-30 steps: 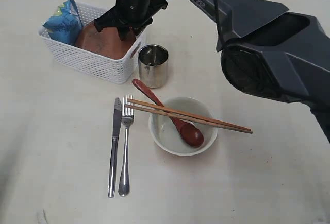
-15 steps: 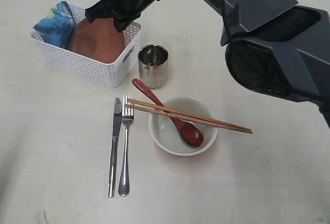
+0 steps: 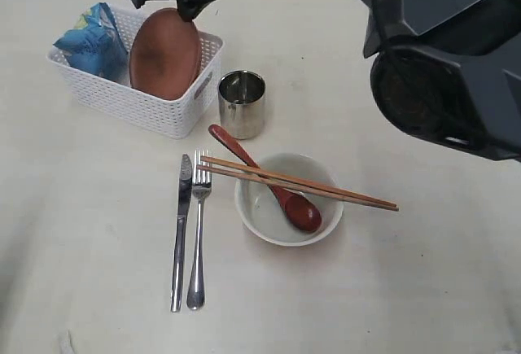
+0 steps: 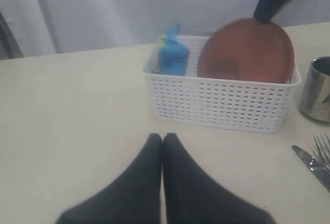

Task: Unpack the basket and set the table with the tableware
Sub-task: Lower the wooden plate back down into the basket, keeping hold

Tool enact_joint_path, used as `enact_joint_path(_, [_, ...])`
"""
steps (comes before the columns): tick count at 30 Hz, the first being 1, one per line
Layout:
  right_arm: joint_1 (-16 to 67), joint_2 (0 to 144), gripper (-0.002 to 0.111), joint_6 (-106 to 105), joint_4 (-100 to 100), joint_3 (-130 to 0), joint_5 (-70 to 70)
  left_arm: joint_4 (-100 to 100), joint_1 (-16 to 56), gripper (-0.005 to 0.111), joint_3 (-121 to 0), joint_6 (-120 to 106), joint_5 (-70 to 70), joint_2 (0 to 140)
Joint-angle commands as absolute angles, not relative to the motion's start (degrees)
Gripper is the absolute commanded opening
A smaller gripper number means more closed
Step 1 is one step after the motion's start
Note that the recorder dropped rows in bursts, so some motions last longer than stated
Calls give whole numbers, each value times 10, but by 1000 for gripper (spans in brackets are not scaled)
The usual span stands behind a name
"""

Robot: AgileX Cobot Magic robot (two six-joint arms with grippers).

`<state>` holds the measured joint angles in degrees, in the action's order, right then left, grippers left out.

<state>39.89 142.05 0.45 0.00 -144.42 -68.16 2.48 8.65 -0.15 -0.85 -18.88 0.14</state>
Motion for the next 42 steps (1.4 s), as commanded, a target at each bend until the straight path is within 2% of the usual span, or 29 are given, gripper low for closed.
enact_joint_path(1, [425, 1411, -1, 36, -140, -1446, -676, 26, 85, 0, 0, -6, -183, 0])
enact_joint_path(8, [435, 1411, -1, 46, -187, -1446, -664, 26, 85, 0, 0, -6, -183, 0])
enact_joint_path(12, [434, 1411, 1, 32, -130, -1446, -664, 26, 85, 0, 0, -6, -183, 0])
enact_joint_path(14, [434, 1411, 18, 17, -78, -1446, -675, 26, 85, 0, 0, -6, -183, 0])
enact_joint_path(16, [434, 1411, 41, 22, -76, -1446, -681, 26, 85, 0, 0, -6, -183, 0])
enact_joint_path(17, [434, 1411, 46, 29, -76, -1446, -686, 26, 85, 0, 0, -6, -183, 0])
enact_joint_path(22, [430, 1411, 46, 83, -99, -1446, -700, 26, 85, 0, 0, -6, -183, 0])
enact_joint_path(32, [374, 1430, 46, 57, 23, -1445, -700, 26, 85, 0, 0, -6, -183, 0])
enact_joint_path(42, [373, 1459, 46, 51, 43, -1445, -700, 26, 85, 0, 0, -6, -183, 0])
